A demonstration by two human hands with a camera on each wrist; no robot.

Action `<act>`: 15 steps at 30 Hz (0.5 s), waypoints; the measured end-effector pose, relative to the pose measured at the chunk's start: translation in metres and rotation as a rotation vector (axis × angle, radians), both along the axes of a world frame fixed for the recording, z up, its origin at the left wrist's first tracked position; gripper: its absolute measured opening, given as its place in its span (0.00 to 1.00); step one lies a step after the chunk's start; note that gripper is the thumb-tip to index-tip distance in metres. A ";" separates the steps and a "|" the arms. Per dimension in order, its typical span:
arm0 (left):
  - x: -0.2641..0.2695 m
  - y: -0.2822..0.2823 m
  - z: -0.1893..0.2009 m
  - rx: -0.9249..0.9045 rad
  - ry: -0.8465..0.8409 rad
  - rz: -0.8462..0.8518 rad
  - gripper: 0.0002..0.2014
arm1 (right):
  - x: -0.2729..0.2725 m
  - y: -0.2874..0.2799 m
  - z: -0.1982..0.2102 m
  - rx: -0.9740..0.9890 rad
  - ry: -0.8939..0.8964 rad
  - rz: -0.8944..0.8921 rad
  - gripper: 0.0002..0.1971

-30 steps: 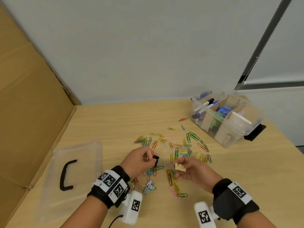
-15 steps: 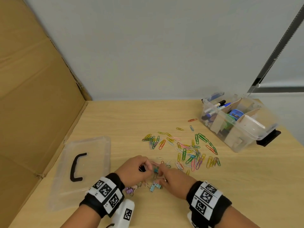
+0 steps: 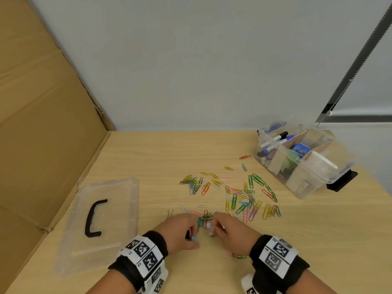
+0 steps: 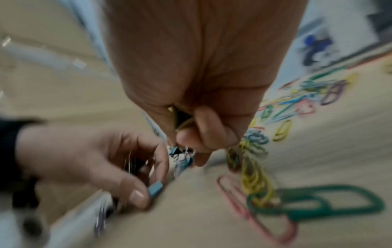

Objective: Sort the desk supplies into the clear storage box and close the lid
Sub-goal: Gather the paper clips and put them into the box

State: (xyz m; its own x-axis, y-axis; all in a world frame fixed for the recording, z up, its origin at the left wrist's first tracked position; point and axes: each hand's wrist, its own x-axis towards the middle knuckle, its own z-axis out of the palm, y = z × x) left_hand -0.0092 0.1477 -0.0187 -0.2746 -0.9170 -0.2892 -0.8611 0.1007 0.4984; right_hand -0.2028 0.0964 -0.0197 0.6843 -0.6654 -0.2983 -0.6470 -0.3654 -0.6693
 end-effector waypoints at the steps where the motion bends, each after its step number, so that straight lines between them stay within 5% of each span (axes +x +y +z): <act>1: 0.000 -0.002 0.002 -0.023 0.042 0.022 0.08 | -0.007 -0.004 0.006 0.045 -0.039 -0.048 0.11; 5: -0.004 -0.015 0.018 -0.085 0.218 0.175 0.08 | -0.045 -0.029 0.047 0.159 -0.284 -0.287 0.13; 10: -0.019 -0.037 0.036 -0.165 0.369 0.287 0.07 | -0.116 -0.083 0.120 -0.152 -0.468 -0.591 0.12; 15: -0.044 -0.058 0.043 -0.228 0.377 0.330 0.07 | -0.196 -0.162 0.138 -0.558 -0.099 -0.801 0.10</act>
State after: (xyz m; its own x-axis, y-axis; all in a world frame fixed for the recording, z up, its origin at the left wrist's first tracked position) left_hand -0.0532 0.0895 0.0241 -0.0077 -0.9999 -0.0107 -0.6309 -0.0034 0.7758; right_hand -0.3988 -0.0656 0.1178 -0.0264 -0.9717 0.2346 -0.7917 -0.1230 -0.5984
